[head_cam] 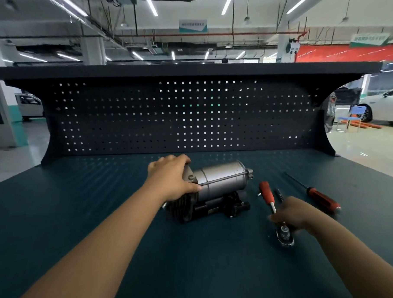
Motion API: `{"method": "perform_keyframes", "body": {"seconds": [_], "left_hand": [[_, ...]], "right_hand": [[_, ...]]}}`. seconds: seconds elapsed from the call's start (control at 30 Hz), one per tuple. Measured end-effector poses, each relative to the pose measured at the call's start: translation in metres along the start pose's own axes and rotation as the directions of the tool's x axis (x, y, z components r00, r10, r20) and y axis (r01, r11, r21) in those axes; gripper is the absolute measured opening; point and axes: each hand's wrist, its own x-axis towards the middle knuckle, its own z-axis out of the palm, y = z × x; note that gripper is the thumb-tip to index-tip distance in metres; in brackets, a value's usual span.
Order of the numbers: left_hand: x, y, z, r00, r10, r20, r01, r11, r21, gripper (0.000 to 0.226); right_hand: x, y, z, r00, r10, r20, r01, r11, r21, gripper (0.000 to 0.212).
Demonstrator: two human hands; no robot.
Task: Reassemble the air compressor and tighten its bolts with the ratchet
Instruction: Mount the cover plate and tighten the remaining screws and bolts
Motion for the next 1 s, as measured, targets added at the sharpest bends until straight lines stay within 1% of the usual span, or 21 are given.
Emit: {"method": "perform_keyframes", "body": {"seconds": [0.13,0.2,0.33,0.4,0.47,0.5,0.53,0.57,0.6,0.63,0.67,0.7,0.73,0.77,0.87,0.97,1.0], "left_hand": [[-0.003,0.010,0.008,0.994,-0.038,-0.098,0.045,0.996,0.077,0.078],[-0.003,0.015,0.008,0.991,-0.054,-0.118,0.067,0.992,0.110,0.077],[-0.005,0.028,0.010,0.983,-0.099,-0.154,0.125,0.977,0.171,0.069],[-0.007,0.036,0.014,0.974,-0.125,-0.187,0.161,0.968,0.191,0.068],[-0.008,0.042,0.017,0.966,-0.149,-0.213,0.193,0.960,0.205,0.069],[-0.008,0.045,0.019,0.961,-0.156,-0.227,0.204,0.956,0.210,0.070],[-0.008,0.047,0.020,0.958,-0.157,-0.241,0.211,0.953,0.217,0.070],[-0.007,0.049,0.020,0.956,-0.160,-0.246,0.217,0.950,0.224,0.069],[-0.007,0.051,0.020,0.955,-0.165,-0.247,0.223,0.948,0.229,0.069],[-0.007,0.052,0.020,0.954,-0.168,-0.248,0.227,0.946,0.232,0.068],[-0.007,0.055,0.020,0.954,-0.172,-0.247,0.230,0.946,0.229,0.067],[-0.009,0.057,0.020,0.953,-0.177,-0.246,0.234,0.946,0.225,0.065],[-0.012,0.060,0.020,0.953,-0.179,-0.245,0.236,0.946,0.223,0.062],[-0.015,0.064,0.020,0.952,-0.178,-0.248,0.234,0.947,0.220,0.058],[-0.031,0.081,0.026,0.950,-0.154,-0.270,0.220,0.947,0.234,0.040],[-0.049,0.096,0.034,0.955,-0.100,-0.278,0.177,0.948,0.265,0.031],[-0.053,0.099,0.034,0.958,-0.081,-0.277,0.154,0.956,0.252,0.033]], "right_hand": [[0.006,0.005,0.005,0.998,0.067,-0.006,-0.067,0.995,-0.073,0.034],[0.009,0.006,0.004,0.997,0.077,0.000,-0.077,0.992,-0.105,0.034],[0.017,0.003,0.001,0.995,0.093,-0.035,-0.096,0.992,-0.080,0.033],[0.017,-0.003,0.001,0.993,0.110,-0.044,-0.115,0.984,-0.132,0.031],[0.010,-0.013,0.003,0.989,0.094,-0.116,-0.118,0.968,-0.221,0.027],[0.006,-0.021,0.004,0.981,0.049,-0.189,-0.089,0.973,-0.213,0.026],[0.000,-0.030,0.007,0.966,-0.016,-0.259,-0.021,0.990,-0.138,0.028],[-0.005,-0.041,0.010,0.954,-0.094,-0.286,0.100,0.995,0.004,0.032],[-0.013,-0.054,0.014,0.952,-0.164,-0.260,0.227,0.944,0.238,0.035],[-0.023,-0.070,0.020,0.960,-0.218,-0.177,0.278,0.824,0.493,0.035],[-0.032,-0.085,0.025,0.960,-0.270,-0.071,0.245,0.696,0.675,0.035],[-0.040,-0.095,0.030,0.953,-0.304,0.000,0.194,0.609,0.769,0.034],[-0.043,-0.103,0.034,0.950,-0.311,0.037,0.155,0.570,0.807,0.036],[-0.045,-0.108,0.036,0.953,-0.300,0.045,0.135,0.554,0.822,0.039],[-0.045,-0.113,0.034,0.952,-0.303,0.044,0.121,0.504,0.855,0.047],[-0.040,-0.106,0.033,0.934,-0.346,0.090,0.052,0.380,0.923,0.045],[-0.037,-0.102,0.034,0.935,-0.344,0.089,0.037,0.343,0.938,0.044]]}}
